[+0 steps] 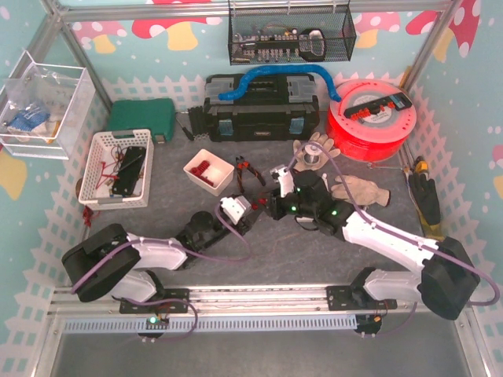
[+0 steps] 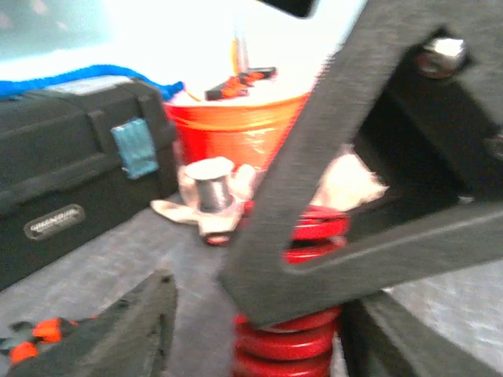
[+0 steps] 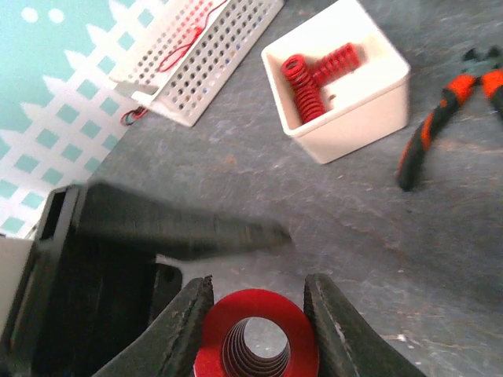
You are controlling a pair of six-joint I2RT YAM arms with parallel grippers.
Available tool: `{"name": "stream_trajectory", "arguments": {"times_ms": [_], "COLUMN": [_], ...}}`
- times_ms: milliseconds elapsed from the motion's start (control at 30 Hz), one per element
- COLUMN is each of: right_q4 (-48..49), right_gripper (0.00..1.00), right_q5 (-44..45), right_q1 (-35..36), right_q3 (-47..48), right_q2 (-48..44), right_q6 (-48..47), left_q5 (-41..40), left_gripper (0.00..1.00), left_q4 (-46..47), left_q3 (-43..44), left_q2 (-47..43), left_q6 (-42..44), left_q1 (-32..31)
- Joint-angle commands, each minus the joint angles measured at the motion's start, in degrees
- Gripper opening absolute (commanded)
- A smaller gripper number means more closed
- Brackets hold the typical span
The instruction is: Install the large spring
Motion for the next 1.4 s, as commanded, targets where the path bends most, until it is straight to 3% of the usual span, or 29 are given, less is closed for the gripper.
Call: {"name": "stream_trajectory", "arguments": {"times_ms": [0,67,200,333,533,733,1367], "right_q4": [-0.4,-1.6,-5.8,-7.2,-6.5,-5.8,-3.5], "right_gripper": [0.0,0.0,0.0,0.0,0.0,0.0,0.0], "right_q5": [9.0,15.5,30.6,37.0,34.4,31.7,27.5], "right_q1": [0.2,0.1,-0.9,-5.2,-16.5,-22.7,-28.9], "right_q3": [-0.5,0.2,2.4,3.3,3.6,5.5,4.9], "right_q2": [-4.5,-5.8,-6.1,-4.7,-2.3,3.2,10.6], "right_q6": [0.0,-0.9,-3.8,-6.1,-6.8,-7.5,-6.8], "left_q5": [-7.3,-9.9,-14.4,-14.2,-11.4,-9.4,-7.5], "left_gripper": [0.71,0.96,0.99,0.99,0.99,0.99,0.99], "left_q4": [-1.5,-2.4,-5.7,-10.1,-17.6,-20.5,-20.6], "left_q3": [3.5,4.0,5.0,5.6,7.4,8.8,8.4], "left_q2": [-0.1,0.1,-0.4,-2.3,-4.1,-5.2,-6.2], "left_q6": [-1.4,-2.4,-8.1,-17.7,-24.4,-23.7,-22.6], "left_q1": [0.3,0.4,1.8,5.8,9.3,9.4,9.4]}}
